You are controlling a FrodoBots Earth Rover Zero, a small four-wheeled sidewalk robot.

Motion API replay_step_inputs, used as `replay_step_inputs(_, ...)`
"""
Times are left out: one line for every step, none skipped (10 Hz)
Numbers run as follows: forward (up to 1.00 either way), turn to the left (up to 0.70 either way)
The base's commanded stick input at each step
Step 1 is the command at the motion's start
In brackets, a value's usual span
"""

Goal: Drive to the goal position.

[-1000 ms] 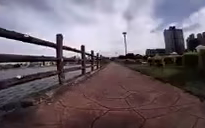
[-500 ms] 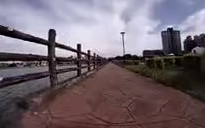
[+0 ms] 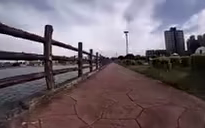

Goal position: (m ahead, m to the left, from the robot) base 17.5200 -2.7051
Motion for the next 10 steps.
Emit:
replay_step_inputs(0.7, -0.24)
replay_step_inputs(0.7, -0.24)
replay_step_inputs(0.7, -0.24)
replay_step_inputs(0.7, -0.24)
replay_step_inputs(0.7, -0.24)
replay_step_inputs(0.7, -0.24)
replay_step_inputs(0.7, -0.23)
replay_step_inputs(0.7, 0.09)
replay_step_inputs(0.7, 0.11)
replay_step_inputs(0.7, 0.11)
